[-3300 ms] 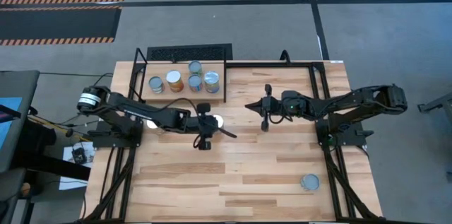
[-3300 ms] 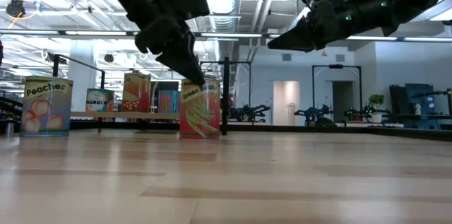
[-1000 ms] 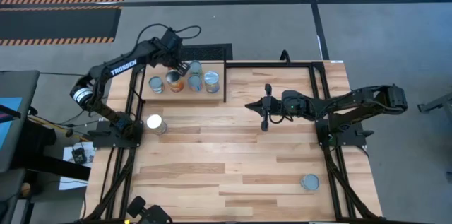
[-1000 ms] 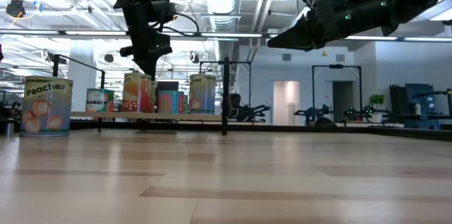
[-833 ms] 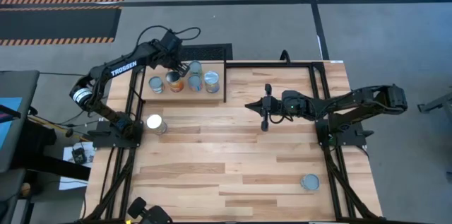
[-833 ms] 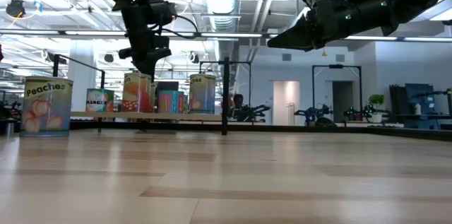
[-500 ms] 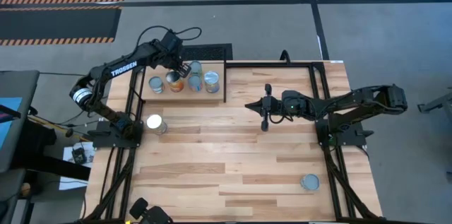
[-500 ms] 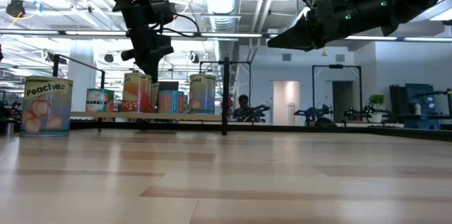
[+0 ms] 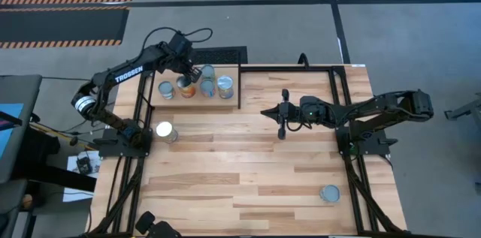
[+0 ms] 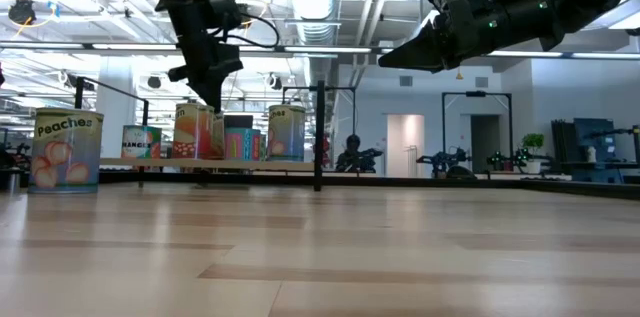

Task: Pick and place cans onto a shelf
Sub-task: Put the canned green beans on the shelf, then put the canned carrots on the shelf

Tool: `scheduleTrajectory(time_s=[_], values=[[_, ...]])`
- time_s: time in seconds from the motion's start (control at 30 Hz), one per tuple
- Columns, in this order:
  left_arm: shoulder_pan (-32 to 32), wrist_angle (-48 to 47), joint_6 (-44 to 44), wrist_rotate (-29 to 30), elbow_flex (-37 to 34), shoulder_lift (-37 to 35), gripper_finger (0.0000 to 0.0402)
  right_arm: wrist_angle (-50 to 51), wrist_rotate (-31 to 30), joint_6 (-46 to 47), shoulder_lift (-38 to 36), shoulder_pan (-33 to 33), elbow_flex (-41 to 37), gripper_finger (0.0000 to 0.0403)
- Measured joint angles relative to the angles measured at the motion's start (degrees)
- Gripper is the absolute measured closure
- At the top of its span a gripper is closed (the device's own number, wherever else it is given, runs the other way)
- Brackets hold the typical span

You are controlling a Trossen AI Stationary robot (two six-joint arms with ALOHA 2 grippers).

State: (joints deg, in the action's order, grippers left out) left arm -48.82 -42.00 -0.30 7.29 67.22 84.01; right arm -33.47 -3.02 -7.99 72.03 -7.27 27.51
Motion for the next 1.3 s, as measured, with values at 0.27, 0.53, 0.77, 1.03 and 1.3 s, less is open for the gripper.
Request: scheduleTrajectory(time_s=[0.27, 0.53, 0.77, 1.03, 1.3], values=[[0.0, -1.4, 0.0, -0.8, 0.0, 0.0, 0.0401, 0.0, 0.0, 0.0, 0.0, 0.0, 0.0, 0.0393], [0.0, -2.3, 0.1, -0.8, 0.0, 0.0, 0.0401, 0.0, 0.0, 0.0, 0.0, 0.0, 0.0, 0.0393], [0.0, -2.1, 0.2, -0.8, 0.0, 0.0, 0.0385, 0.0, 0.0, 0.0, 0.0, 0.0, 0.0, 0.0392], [0.0, -2.1, 0.8, -2.1, 0.1, 0.0, 0.0350, 0.0, 0.0, 0.0, 0.0, 0.0, 0.0, 0.0392], [0.2, -3.0, 2.3, -2.1, 4.0, -1.3, 0.0335, 0.0, 0.0, 0.0, 0.0, 0.0, 0.0, 0.0391]])
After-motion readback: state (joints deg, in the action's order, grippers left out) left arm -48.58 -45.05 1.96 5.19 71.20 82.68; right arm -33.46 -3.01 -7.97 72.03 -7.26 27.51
